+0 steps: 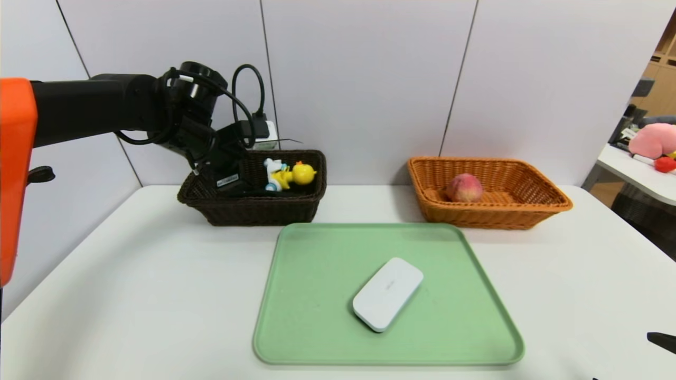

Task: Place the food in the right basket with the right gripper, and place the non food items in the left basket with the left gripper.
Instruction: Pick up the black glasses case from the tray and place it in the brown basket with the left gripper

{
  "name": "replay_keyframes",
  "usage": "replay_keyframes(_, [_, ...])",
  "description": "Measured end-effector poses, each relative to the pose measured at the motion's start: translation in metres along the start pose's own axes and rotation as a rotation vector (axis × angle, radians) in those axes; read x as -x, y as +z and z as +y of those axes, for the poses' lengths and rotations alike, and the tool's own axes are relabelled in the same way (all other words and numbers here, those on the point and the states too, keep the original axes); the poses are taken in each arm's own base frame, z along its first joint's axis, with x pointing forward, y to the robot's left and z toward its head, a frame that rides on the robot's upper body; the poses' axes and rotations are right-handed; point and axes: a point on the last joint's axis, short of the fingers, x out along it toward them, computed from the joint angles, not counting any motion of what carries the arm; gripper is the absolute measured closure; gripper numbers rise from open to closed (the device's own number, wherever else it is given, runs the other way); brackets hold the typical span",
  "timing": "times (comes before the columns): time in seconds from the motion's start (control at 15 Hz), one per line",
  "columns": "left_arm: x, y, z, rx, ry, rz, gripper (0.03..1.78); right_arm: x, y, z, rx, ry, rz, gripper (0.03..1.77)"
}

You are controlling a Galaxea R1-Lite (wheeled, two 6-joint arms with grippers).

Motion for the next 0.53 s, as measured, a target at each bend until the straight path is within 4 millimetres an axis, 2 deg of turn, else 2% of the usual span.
replay_keyframes(0.2, [0.017, 0.004, 0.003, 0.002, 0.022, -0.016, 0.43, -0.001, -0.002, 0.000, 0.001, -0.001, 0.005, 0.10])
replay_keyframes(0.4, [0.054, 0.016, -0.005, 0.011, 0.002, -0.029, 0.33, -0.002, -0.003, 0.000, 0.001, 0.005, 0.009, 0.10])
replay_keyframes(0.53, [0.083, 0.032, -0.022, 0.037, -0.065, -0.039, 0.28, -0.002, -0.003, 0.000, 0.001, 0.008, 0.012, 0.10])
